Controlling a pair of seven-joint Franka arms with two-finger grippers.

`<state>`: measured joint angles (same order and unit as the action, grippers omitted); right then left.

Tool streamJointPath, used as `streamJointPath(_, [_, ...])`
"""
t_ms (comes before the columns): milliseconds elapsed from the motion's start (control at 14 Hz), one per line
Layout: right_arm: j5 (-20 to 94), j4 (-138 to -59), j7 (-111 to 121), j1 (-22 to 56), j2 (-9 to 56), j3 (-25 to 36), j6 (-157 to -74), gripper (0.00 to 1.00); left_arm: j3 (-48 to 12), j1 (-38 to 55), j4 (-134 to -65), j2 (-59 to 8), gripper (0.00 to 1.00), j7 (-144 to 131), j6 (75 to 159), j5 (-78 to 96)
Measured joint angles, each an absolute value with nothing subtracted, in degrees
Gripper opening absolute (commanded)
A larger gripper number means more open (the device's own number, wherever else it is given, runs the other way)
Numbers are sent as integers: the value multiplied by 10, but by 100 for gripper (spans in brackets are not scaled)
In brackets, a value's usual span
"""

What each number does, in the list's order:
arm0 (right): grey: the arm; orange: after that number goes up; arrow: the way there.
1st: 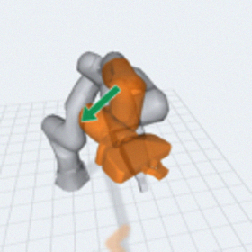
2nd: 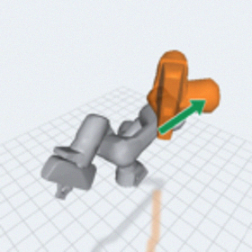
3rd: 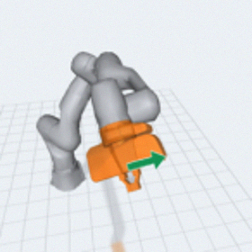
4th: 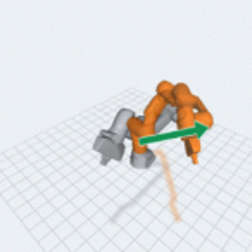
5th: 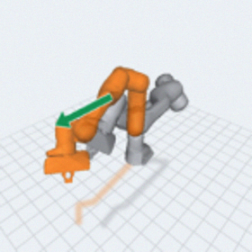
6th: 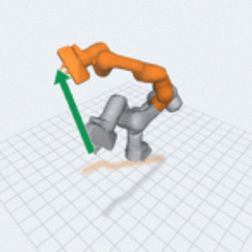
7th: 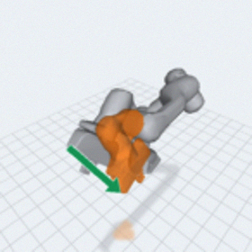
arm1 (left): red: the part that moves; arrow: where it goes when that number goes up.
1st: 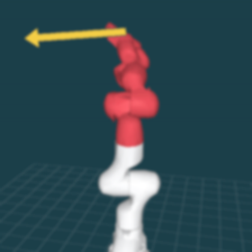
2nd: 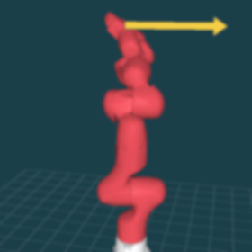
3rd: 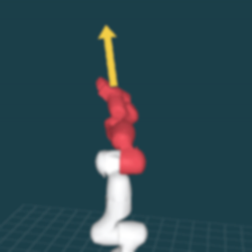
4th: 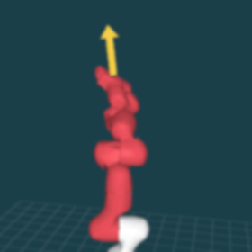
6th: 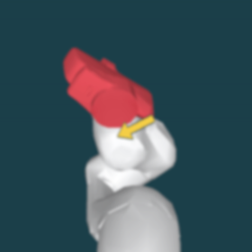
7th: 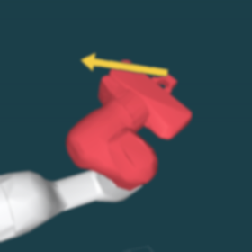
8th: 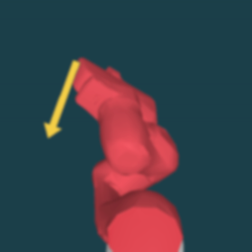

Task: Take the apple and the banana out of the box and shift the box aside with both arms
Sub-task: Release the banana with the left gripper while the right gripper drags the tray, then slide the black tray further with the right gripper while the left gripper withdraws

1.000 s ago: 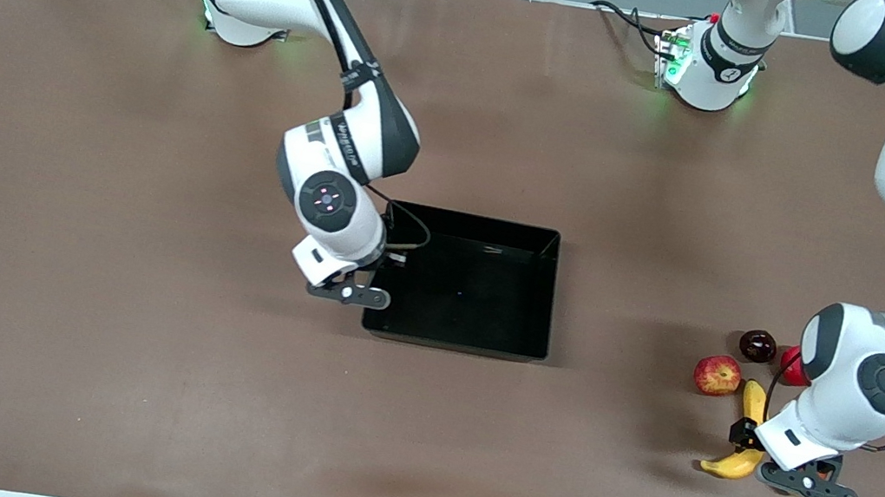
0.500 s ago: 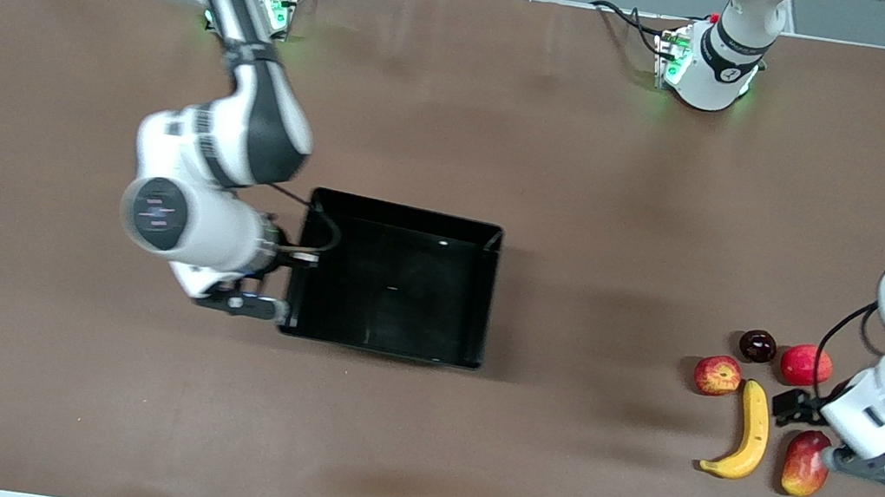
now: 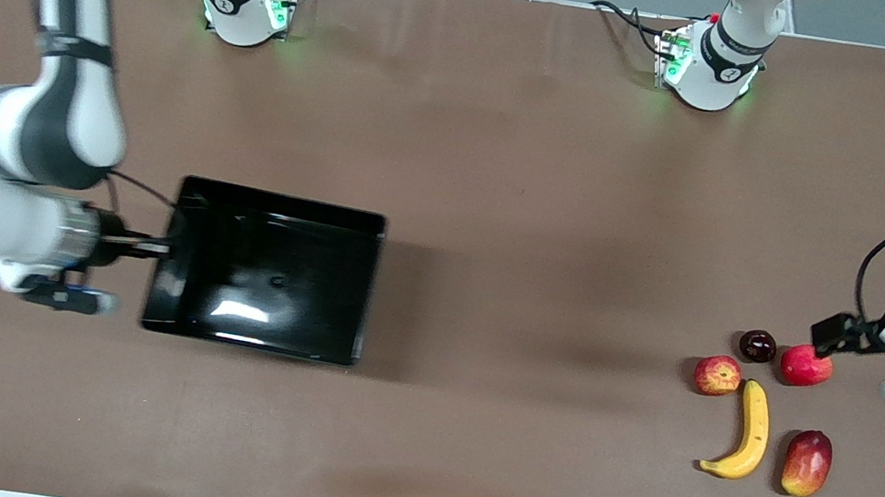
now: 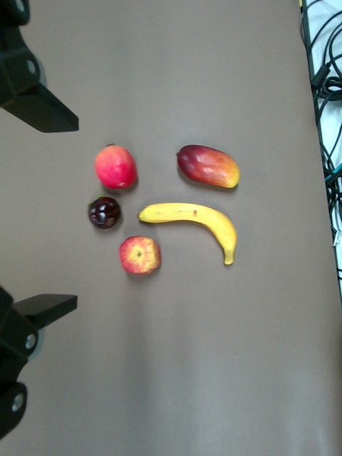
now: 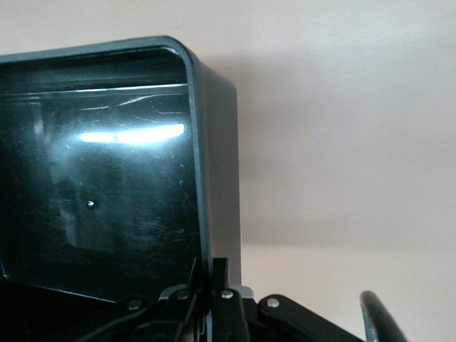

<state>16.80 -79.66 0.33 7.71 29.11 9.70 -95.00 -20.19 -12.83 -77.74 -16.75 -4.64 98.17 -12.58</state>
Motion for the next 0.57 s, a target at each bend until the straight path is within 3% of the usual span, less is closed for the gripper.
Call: streamJointPath(571, [168, -873, 220, -93, 289, 98, -997, 0, -187, -120, -782, -71, 100, -46, 908, -82])
